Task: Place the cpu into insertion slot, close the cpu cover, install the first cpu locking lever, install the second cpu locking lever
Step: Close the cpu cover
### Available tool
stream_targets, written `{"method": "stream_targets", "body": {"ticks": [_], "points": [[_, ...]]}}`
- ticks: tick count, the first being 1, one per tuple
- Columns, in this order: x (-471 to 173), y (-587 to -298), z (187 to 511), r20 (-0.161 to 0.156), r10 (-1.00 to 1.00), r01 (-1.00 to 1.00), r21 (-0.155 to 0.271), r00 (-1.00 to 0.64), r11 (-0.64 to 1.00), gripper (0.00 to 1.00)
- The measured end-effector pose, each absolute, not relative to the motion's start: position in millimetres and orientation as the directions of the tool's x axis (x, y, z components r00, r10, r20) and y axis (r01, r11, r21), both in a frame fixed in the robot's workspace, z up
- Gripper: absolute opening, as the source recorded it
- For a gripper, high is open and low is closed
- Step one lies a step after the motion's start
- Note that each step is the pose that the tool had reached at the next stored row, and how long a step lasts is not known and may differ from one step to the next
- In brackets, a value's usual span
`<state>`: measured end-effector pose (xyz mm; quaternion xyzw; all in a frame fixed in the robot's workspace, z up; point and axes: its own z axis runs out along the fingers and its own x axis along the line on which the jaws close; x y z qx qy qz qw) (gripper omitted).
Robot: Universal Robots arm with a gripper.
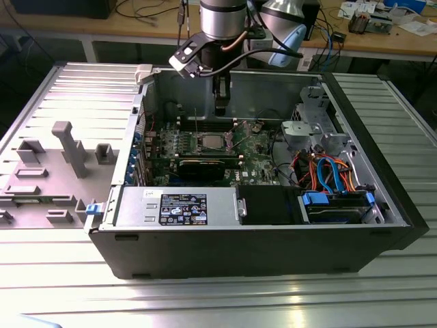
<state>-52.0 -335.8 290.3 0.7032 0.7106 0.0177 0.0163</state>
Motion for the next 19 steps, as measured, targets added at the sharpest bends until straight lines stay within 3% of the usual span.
{"method": "stream_targets", "body": {"ticks": [19], "points": [[-46.4, -335.7, 289.5, 0.002, 1.000, 0.999, 0.048, -0.010, 0.010, 0.11]]}}
